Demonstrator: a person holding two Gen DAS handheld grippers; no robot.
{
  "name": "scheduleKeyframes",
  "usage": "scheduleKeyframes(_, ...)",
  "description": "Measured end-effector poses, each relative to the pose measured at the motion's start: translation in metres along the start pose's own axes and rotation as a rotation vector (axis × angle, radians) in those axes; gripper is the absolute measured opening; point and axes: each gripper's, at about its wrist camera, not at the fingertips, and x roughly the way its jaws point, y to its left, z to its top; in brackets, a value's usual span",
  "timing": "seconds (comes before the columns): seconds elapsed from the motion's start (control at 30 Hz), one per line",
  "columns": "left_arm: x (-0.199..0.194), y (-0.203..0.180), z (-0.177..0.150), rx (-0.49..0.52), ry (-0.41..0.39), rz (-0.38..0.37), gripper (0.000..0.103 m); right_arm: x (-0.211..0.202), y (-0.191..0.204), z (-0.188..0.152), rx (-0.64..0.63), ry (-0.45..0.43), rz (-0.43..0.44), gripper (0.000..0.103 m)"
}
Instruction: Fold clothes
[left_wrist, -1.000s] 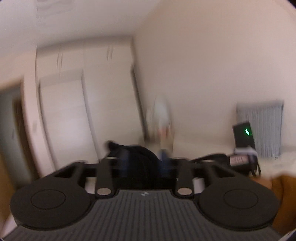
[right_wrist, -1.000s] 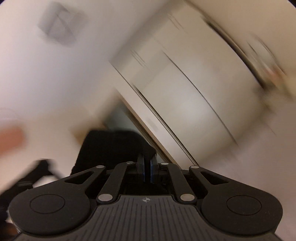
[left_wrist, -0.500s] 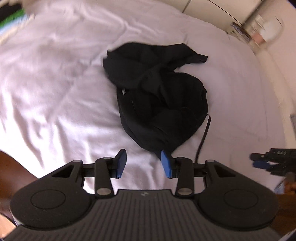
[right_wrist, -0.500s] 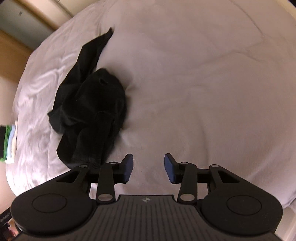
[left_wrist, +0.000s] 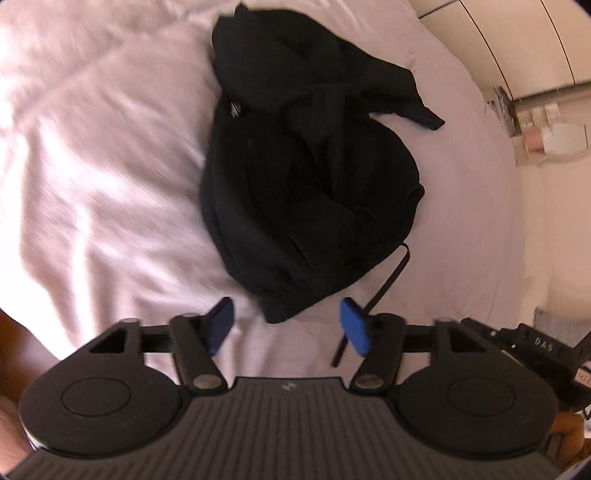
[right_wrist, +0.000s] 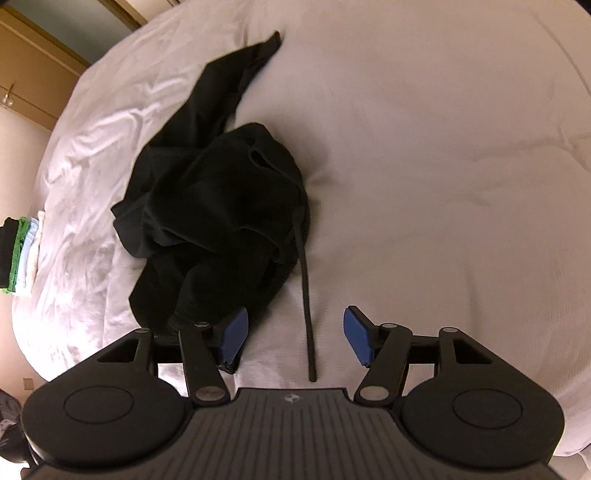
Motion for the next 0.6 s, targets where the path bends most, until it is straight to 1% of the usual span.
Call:
scheduleKeyframes(0.07, 0.018, 0.003, -0.006, -0.045, -0.009, -0.005, 0.063, 0.007, -0.008, 0.008, -0.014, 0.022, -0.004, 0.061)
scheduleKeyframes(0.13, 0.035, 0.009, -0.014, -0.116, -0.037, -0.01, 0.063, 0.017, -0.017, 0.02, -0.047, 0.046, -0.012, 0.061)
scheduleKeyframes(0.27, 0.06, 0.023, -0.034, -0.234, -0.109, -0.046, 0.063, 0.037, -0.036, 0.051, -0.121, 0.071, -0.011, 0.061)
scheduleKeyframes(0.33, 0.073, 0.03, -0.042, -0.299, -0.139, -0.085, 0.063, 0.044, -0.044, 0.067, -0.145, 0.064, -0.002, 0.061)
scheduleKeyframes(0.43, 0.09, 0.039, -0.053, -0.394, -0.186, -0.142, 0.065, 0.056, -0.056, 0.089, -0.146, 0.057, 0.044, 0.062)
scheduleKeyframes(0.47, 0.094, 0.042, -0.056, -0.425, -0.204, -0.163, 0.068, 0.06, -0.059, 0.096, -0.144, 0.054, 0.063, 0.064)
scheduleKeyframes(0.53, 0.102, 0.044, -0.06, -0.463, -0.241, -0.192, 0.067, 0.069, -0.064, 0.109, -0.142, 0.05, 0.105, 0.068)
scheduleKeyframes(0.57, 0.104, 0.042, -0.061, -0.461, -0.26, -0.199, 0.056, 0.074, -0.064, 0.115, -0.144, 0.047, 0.125, 0.069)
scheduleKeyframes(0.6, 0.103, 0.039, -0.06, -0.44, -0.283, -0.199, 0.048, 0.079, -0.063, 0.121, -0.145, 0.046, 0.142, 0.07)
